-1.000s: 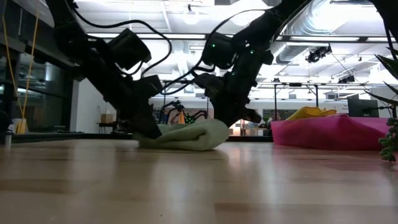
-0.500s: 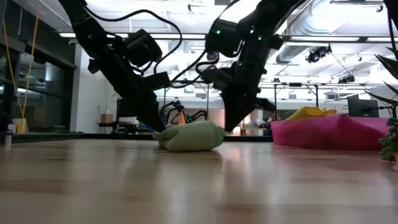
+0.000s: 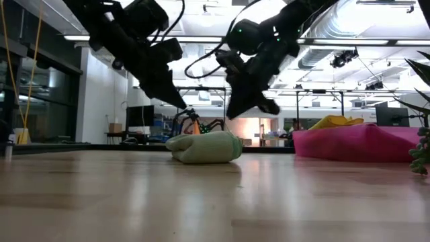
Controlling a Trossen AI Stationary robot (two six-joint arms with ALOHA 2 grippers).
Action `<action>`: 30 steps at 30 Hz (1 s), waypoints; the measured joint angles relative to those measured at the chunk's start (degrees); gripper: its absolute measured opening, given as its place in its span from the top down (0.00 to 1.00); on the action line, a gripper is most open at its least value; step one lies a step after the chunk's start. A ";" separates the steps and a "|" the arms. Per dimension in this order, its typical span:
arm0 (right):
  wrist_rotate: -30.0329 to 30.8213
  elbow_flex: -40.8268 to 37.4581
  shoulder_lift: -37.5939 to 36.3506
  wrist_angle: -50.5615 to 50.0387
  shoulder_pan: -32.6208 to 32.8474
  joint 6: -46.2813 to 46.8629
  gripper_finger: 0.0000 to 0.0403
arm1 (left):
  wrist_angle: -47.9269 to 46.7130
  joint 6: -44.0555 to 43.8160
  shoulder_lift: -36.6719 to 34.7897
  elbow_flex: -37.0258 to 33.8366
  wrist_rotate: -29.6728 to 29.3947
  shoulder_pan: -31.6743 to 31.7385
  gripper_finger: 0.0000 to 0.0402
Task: Fold microfiber towels
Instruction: Put the folded light green microfiber cloth into the red bin
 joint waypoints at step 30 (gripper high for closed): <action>-7.03 0.22 15.42 20.43 2.80 12.92 0.30 | 19.03 -13.61 22.08 -2.26 0.06 -6.62 1.00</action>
